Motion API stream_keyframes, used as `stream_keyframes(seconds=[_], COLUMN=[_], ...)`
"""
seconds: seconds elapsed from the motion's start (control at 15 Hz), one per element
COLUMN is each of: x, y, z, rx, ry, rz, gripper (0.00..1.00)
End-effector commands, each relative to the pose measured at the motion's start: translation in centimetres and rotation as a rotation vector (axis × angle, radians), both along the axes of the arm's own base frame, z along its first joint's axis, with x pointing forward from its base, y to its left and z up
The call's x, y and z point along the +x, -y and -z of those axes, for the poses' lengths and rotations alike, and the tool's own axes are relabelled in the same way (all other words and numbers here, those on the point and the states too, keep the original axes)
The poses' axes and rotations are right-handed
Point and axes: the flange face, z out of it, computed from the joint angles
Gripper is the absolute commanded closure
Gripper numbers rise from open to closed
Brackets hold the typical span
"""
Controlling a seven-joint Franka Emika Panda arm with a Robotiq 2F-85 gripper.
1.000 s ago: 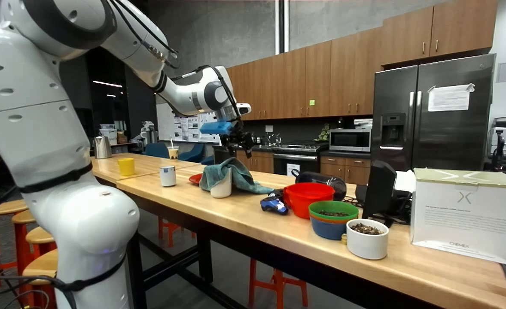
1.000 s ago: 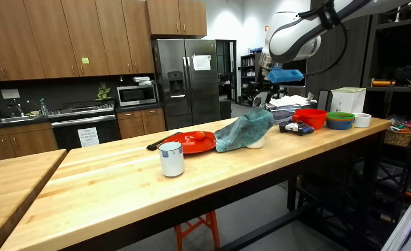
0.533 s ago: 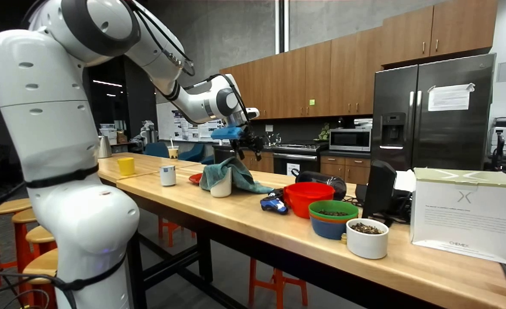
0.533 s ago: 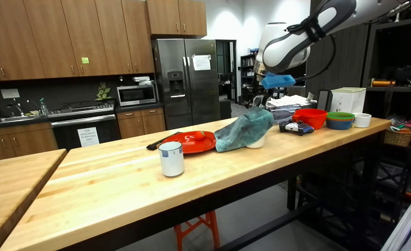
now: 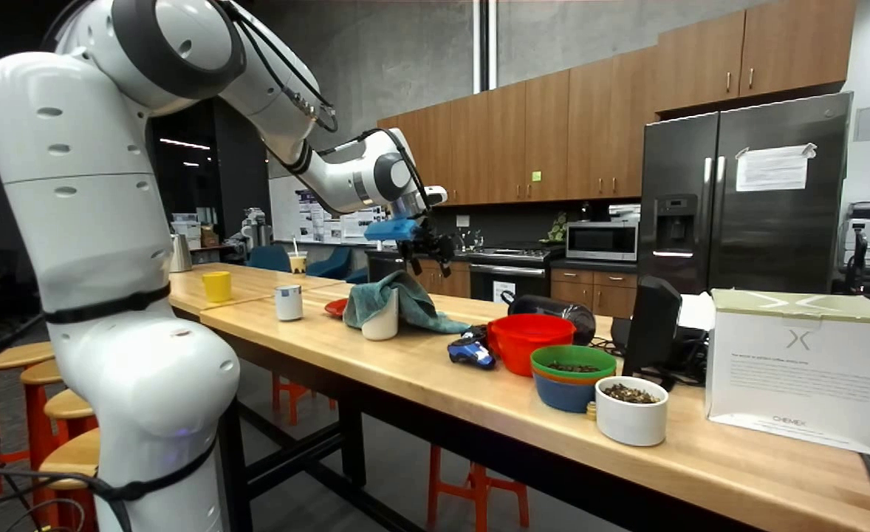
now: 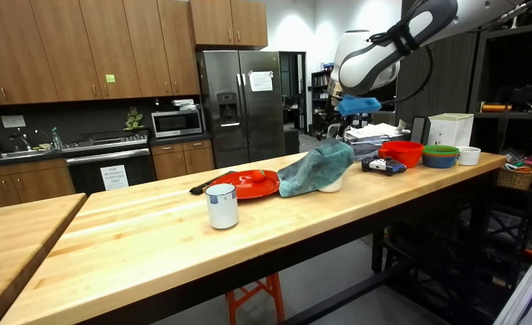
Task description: Put the blue towel on the plate
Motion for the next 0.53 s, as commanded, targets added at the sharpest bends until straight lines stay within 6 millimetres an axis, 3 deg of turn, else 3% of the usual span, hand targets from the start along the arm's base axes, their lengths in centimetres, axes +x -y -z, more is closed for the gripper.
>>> stream_keyframes(seconds=[0.0,0.4,0.47], x=[0.7,1.0,0.8], y=[-0.6,-0.3,-0.6], z=[1.2,5.1,4.4], rx=[-0.01,-0.046,-0.025], ry=[-0.008,-0.072,-0.076], rz=[-0.004,0.001,-0.016], gripper=[0.0,0.0,0.0])
